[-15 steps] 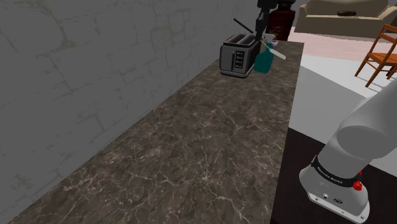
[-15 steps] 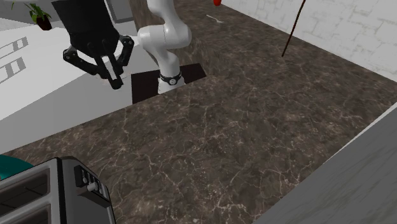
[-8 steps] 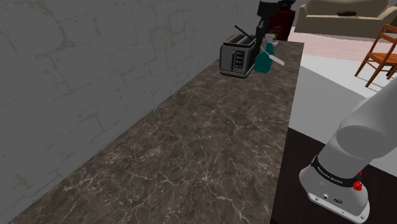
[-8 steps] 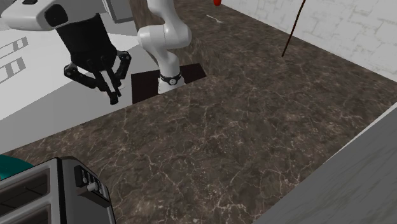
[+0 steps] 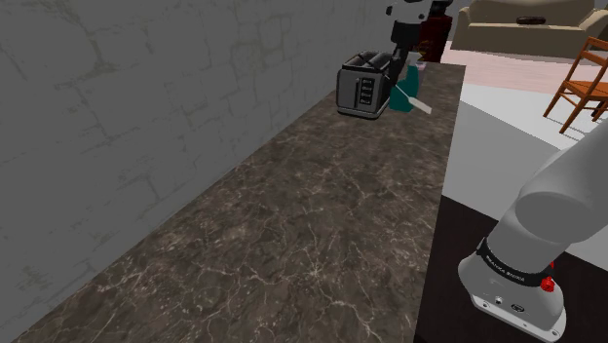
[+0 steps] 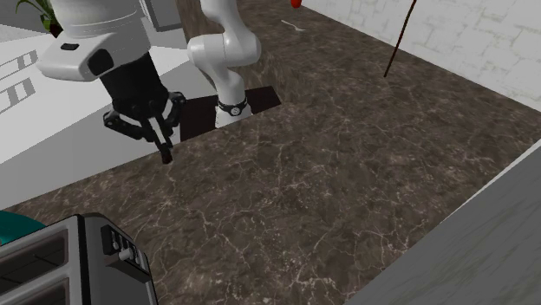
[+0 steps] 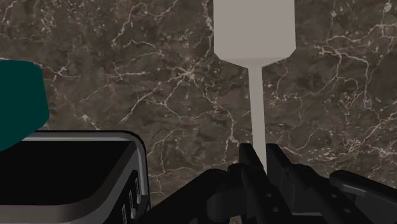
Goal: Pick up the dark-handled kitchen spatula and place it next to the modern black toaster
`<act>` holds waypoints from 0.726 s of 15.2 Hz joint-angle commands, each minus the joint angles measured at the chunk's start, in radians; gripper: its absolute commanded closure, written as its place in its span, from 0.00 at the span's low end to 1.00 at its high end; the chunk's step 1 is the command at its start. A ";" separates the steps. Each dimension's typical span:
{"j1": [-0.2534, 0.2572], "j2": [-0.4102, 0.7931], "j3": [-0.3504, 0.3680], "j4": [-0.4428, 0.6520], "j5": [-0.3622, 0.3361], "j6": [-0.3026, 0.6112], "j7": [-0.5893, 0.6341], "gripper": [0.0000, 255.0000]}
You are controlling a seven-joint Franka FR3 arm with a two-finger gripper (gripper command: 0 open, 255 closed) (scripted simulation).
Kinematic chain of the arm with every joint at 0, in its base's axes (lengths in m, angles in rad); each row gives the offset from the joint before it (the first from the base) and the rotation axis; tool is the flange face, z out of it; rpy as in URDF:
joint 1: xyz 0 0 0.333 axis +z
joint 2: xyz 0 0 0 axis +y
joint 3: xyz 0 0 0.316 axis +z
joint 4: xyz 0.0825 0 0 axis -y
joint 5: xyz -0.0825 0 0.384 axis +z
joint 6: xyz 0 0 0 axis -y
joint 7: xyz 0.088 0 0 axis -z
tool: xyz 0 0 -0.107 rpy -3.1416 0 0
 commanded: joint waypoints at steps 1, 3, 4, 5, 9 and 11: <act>-0.001 0.000 -0.001 -0.026 0.000 0.026 -0.001 1.00; -0.001 0.003 -0.002 -0.050 0.000 0.053 -0.002 1.00; -0.001 0.004 -0.003 -0.062 0.000 0.066 -0.003 1.00; -0.001 0.006 -0.003 -0.073 0.000 0.080 -0.004 1.00; -0.002 0.016 -0.006 -0.118 0.002 0.134 -0.007 1.00; -0.002 0.022 -0.007 -0.139 0.003 0.161 -0.009 1.00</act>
